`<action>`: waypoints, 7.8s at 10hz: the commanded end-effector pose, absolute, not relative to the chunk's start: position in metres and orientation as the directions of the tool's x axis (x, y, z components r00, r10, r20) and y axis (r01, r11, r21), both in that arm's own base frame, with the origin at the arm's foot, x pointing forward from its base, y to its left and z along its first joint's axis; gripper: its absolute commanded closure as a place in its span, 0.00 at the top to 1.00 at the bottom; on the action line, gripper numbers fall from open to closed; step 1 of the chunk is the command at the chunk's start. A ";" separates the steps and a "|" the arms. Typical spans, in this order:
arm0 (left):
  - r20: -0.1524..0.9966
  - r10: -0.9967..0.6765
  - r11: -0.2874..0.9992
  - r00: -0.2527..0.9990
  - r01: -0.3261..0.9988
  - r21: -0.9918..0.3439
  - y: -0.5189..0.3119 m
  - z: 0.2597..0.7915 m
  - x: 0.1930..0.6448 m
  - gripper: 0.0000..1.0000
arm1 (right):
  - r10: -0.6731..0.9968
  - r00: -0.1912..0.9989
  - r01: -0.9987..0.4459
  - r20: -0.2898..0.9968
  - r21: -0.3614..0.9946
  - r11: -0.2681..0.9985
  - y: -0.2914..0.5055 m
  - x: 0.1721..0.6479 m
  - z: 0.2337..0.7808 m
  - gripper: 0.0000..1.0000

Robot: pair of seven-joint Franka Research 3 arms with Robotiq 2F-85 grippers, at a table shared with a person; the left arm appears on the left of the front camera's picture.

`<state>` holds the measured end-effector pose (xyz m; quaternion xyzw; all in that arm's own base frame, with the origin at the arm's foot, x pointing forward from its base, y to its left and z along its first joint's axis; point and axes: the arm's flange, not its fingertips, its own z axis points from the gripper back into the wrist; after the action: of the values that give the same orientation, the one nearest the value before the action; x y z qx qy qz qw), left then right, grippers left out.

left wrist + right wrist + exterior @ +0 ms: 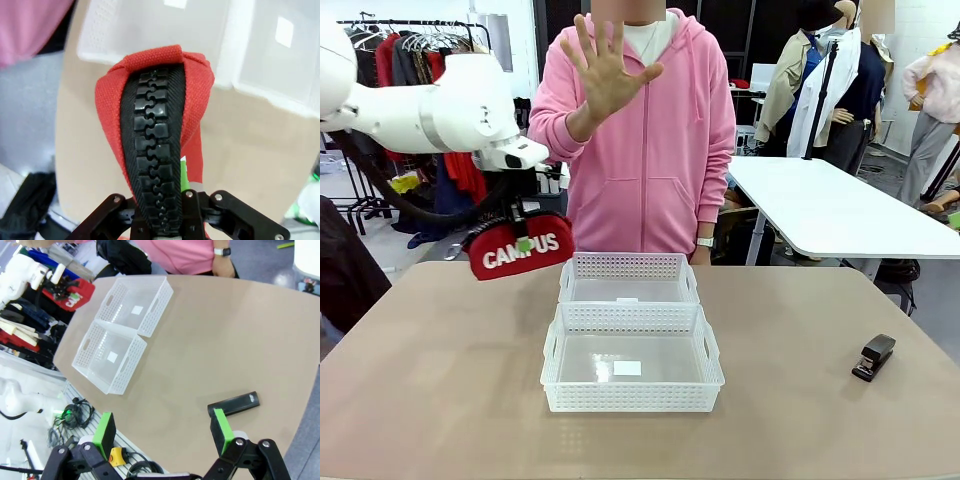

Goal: Distribute items into two baskets.
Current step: Move the picked Pencil pouch towards the Organizing basket indicated by the person, stopping as directed, then place the picked Pencil pouch into the Organizing basket as instructed by the person.

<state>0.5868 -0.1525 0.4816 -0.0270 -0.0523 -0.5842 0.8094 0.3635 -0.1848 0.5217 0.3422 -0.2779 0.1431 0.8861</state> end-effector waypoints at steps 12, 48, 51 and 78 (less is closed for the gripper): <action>0.073 -0.948 0.309 0.309 0.951 -0.016 -0.095 0.538 0.487 0.00 | 0.064 0.800 -0.448 0.596 0.523 0.726 -0.184 0.363 0.523 1.00; 0.189 -0.961 0.191 0.202 0.979 -0.077 -0.217 0.514 0.379 0.00 | 0.064 0.800 -0.448 0.596 0.523 0.726 -0.184 0.363 0.523 1.00; 0.213 -0.967 0.121 0.141 0.987 -0.105 -0.259 0.503 0.378 0.00 | 0.064 0.800 -0.448 0.596 0.523 0.726 -0.184 0.363 0.523 1.00; 0.089 -0.995 -0.039 -0.047 0.995 0.094 -0.405 0.359 0.411 0.29 | 0.064 0.800 -0.448 0.596 0.523 0.726 -0.184 0.363 0.523 1.00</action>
<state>0.4112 -0.4046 0.3543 -0.0121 -0.0582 -0.7265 0.6846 0.3635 -0.1850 0.5219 0.3420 -0.2781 0.1429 0.8862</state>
